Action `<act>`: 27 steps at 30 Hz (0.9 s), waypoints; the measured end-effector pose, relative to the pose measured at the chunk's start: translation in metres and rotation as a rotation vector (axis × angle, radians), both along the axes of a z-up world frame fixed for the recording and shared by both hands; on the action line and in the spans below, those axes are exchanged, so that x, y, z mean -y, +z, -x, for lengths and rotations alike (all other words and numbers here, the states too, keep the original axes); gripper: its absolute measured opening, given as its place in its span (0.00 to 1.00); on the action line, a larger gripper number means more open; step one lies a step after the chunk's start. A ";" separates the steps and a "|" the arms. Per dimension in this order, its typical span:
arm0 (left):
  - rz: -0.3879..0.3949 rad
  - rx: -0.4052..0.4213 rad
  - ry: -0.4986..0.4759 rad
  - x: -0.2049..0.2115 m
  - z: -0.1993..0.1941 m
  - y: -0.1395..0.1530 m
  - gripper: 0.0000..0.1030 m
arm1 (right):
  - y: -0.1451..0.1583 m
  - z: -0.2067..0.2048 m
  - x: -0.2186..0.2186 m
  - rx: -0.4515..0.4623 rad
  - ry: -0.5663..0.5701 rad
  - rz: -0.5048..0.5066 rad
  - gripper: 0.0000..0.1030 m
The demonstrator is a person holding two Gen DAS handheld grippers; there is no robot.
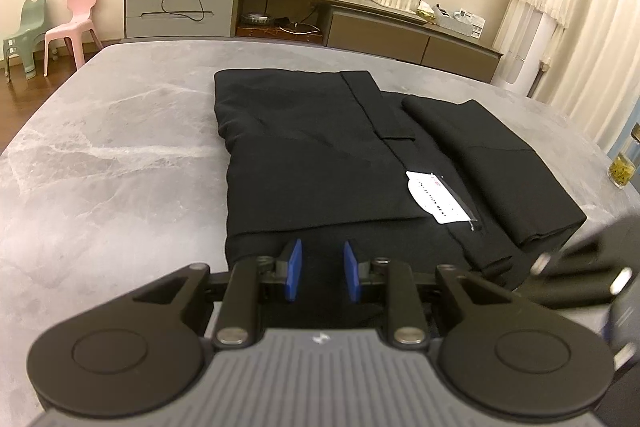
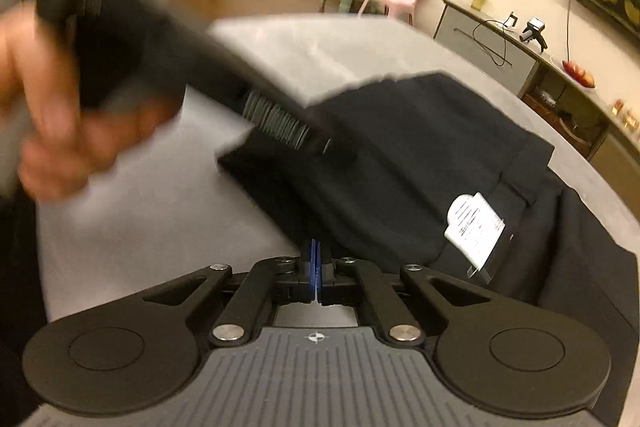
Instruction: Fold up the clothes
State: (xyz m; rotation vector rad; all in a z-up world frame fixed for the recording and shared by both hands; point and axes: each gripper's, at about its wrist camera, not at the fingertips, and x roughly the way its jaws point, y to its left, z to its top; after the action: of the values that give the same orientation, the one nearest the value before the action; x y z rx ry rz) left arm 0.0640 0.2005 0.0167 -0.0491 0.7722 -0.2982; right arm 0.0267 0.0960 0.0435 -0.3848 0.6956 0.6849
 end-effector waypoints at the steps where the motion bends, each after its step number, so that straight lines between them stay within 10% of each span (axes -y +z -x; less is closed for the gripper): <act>1: -0.001 0.000 0.000 0.000 0.000 0.000 0.23 | 0.011 -0.004 0.005 -0.002 -0.010 -0.046 0.00; 13: -0.013 -0.018 -0.003 0.004 -0.002 -0.006 0.22 | -0.018 -0.021 0.031 -0.047 -0.188 -0.017 0.00; 20: -0.026 -0.015 -0.001 0.005 -0.002 -0.005 0.22 | 0.029 -0.047 0.037 -0.059 -0.203 -0.110 0.03; 23: -0.043 -0.013 -0.005 0.007 -0.002 -0.005 0.23 | 0.041 -0.080 0.033 0.010 -0.263 -0.102 0.32; 27: -0.077 -0.009 -0.014 0.009 0.000 -0.006 0.23 | 0.017 -0.144 0.041 -0.040 -0.387 -0.081 0.36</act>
State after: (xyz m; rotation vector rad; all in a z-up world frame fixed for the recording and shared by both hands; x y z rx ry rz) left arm 0.0644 0.1919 0.0106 0.0278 0.7925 -0.2814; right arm 0.1703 0.0546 0.0610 -0.1543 0.7519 0.3525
